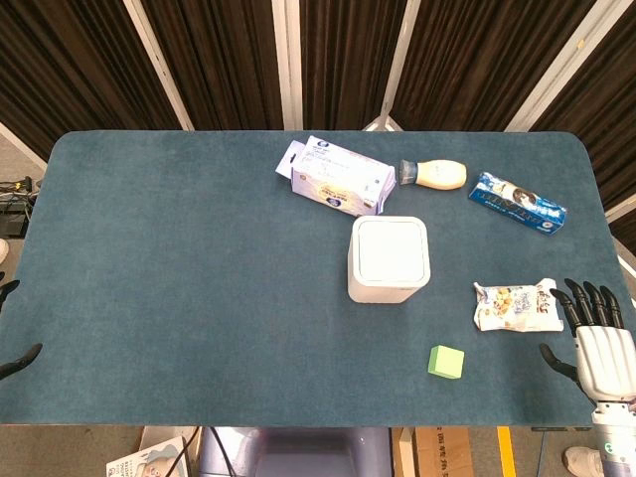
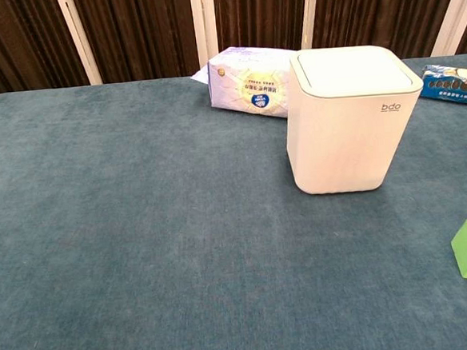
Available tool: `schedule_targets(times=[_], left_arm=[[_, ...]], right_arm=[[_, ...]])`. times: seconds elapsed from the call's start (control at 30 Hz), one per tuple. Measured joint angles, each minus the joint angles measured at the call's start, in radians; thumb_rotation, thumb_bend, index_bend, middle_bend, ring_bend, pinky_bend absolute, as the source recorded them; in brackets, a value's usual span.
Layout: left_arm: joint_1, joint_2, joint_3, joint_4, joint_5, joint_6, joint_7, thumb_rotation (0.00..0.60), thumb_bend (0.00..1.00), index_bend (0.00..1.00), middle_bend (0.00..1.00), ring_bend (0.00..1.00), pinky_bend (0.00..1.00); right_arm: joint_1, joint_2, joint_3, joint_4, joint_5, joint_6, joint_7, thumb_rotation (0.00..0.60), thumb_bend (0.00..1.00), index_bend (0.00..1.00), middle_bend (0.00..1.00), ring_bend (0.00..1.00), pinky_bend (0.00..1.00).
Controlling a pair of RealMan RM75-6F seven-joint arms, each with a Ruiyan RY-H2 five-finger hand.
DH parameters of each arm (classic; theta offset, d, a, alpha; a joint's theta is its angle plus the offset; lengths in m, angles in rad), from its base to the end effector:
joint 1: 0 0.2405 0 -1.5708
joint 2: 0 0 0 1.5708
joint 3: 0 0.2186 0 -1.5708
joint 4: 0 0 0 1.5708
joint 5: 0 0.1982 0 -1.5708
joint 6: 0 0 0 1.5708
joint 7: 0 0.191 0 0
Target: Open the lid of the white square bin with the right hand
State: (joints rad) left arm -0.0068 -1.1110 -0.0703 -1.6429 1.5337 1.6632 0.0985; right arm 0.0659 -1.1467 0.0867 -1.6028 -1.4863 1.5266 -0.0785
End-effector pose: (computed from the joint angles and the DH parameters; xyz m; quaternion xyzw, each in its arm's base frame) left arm -0.2632 0.2041 0.1854 -0.5613 -0.3225 -0.4051 0.6456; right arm -0.2717 -0.2257 0.1614 0.5811 -0.3568 0.3868 0.6209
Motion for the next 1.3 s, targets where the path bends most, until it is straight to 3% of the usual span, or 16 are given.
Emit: schedule_targets(times=[0.53, 0.97, 1.13, 1.23, 1.3], left_arm=[[-0.01, -0.005, 0.0, 0.005, 0.009, -0.016, 0.001, 0.6, 0.07, 0.17, 0.1, 0.0, 0.06], [-0.015, -0.021, -0.008, 0.012, -0.012, -0.028, 0.032, 0.6, 0.07, 0.17, 0.1, 0.0, 0.06], [-0.01, -0.023, -0.012, 0.009, -0.007, -0.009, 0.033, 0.6, 0.07, 0.17, 0.1, 0.0, 0.06], [-0.011, -0.023, -0.014, 0.01, -0.01, -0.012, 0.025, 0.6, 0.07, 0.17, 0.1, 0.0, 0.06], [-0.011, -0.024, -0.016, 0.012, -0.011, -0.011, 0.026, 0.6, 0.07, 0.17, 0.1, 0.0, 0.06]], right_arm=[[-0.017, 0.02, -0.007, -0.031, -0.003, 0.013, 0.003, 0.6, 0.23, 0.2, 0.12, 0.06, 0.04], [-0.009, 0.025, -0.015, -0.028, -0.011, -0.012, 0.027, 0.6, 0.23, 0.2, 0.15, 0.15, 0.11], [0.001, 0.015, -0.015, -0.022, -0.024, -0.02, 0.029, 0.6, 0.23, 0.2, 0.29, 0.33, 0.25], [0.022, 0.01, -0.009, -0.021, -0.046, -0.027, 0.017, 0.6, 0.23, 0.2, 0.42, 0.47, 0.42], [0.04, 0.01, 0.0, -0.029, -0.063, -0.031, 0.013, 0.6, 0.24, 0.2, 0.53, 0.57, 0.6]])
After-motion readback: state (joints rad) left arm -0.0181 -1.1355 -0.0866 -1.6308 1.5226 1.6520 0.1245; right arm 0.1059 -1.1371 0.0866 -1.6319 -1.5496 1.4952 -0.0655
